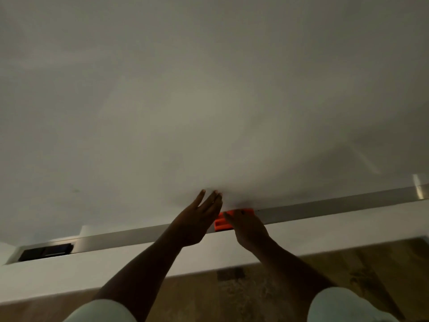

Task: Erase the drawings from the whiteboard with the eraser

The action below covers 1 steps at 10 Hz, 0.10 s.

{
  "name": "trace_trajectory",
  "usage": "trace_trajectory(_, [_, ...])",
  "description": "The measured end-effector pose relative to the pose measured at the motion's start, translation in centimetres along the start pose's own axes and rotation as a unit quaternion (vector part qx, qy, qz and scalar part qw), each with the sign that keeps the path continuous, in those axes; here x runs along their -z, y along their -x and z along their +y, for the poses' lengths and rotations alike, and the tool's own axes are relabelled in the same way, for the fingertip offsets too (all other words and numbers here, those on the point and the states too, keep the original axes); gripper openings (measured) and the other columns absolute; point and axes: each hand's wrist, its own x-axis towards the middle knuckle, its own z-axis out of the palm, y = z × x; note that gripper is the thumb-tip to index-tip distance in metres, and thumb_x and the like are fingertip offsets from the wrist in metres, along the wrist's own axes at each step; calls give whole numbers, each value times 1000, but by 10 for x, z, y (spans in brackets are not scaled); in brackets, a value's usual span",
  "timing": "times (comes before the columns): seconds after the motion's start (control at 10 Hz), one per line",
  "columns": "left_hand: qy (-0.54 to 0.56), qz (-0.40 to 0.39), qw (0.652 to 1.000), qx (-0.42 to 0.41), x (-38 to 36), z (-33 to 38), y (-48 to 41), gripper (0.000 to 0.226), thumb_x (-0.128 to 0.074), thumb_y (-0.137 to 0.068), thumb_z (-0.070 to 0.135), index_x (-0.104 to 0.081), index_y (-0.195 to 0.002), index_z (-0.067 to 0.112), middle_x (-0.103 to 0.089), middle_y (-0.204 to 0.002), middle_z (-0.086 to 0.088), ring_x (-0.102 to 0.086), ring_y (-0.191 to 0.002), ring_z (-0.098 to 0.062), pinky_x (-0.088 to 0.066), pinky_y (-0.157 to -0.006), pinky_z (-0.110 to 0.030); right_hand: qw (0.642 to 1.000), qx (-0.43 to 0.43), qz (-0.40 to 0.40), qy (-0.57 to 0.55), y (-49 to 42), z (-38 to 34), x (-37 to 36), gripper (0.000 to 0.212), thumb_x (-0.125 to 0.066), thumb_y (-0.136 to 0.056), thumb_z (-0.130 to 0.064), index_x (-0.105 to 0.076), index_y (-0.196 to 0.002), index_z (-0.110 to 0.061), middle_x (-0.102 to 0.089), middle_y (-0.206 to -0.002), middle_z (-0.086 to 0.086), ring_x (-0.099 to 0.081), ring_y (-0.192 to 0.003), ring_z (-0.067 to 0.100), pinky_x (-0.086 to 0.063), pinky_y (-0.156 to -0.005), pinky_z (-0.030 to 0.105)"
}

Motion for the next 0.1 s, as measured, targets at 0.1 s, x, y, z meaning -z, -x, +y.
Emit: trace_trajectory(0.1, [56,-9,996,67,31,-1,-11,66,-68,-77,29,-60,-135,0,-57,-139,-21,-51,-132,-38,-42,-109,-56,997,29,-54,44,1,2,30,37,-62,-95,-30,-59,-128,-14,-64,-117,12,-64,-101,30,-53,-82,41])
